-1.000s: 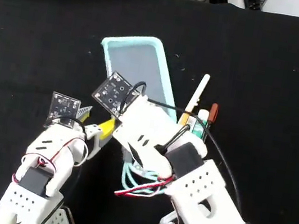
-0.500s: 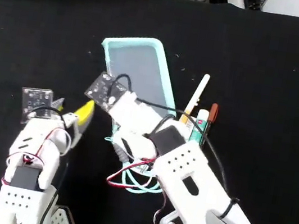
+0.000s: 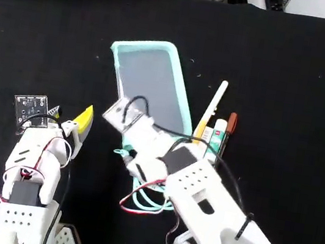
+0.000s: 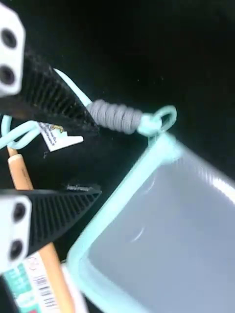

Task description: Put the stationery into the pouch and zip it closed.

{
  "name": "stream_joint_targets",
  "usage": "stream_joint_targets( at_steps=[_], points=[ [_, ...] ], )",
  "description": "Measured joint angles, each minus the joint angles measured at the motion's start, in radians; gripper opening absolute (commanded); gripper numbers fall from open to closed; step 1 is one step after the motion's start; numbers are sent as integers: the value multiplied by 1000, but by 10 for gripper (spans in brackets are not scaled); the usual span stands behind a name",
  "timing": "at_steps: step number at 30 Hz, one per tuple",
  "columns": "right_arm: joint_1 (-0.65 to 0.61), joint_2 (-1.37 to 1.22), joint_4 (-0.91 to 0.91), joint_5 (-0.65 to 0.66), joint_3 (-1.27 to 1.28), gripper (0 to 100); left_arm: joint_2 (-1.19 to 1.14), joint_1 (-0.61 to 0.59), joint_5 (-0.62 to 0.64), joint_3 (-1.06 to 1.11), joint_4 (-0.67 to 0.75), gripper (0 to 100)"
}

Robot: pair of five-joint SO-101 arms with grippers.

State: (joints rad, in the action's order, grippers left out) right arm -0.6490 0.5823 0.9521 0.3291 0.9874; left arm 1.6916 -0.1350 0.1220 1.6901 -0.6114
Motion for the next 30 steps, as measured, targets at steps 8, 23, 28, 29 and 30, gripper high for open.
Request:
stream_joint_targets(
  at_steps=[8, 23, 28, 29, 30],
  points=[
    [-23, -109, -18, -6, -21, 173, 0, 0, 0, 0, 0, 282],
    [-126, -356, 58, -46, -255, 172, 0, 0, 0, 0, 0, 282],
    [-124, -359, 58, -48, -258, 172, 0, 0, 0, 0, 0, 282],
    [-124, -359, 58, -48, -258, 173, 0, 0, 0, 0, 0, 282],
    [-124, -359, 58, -48, -258, 173, 0, 0, 0, 0, 0, 282]
  ],
)
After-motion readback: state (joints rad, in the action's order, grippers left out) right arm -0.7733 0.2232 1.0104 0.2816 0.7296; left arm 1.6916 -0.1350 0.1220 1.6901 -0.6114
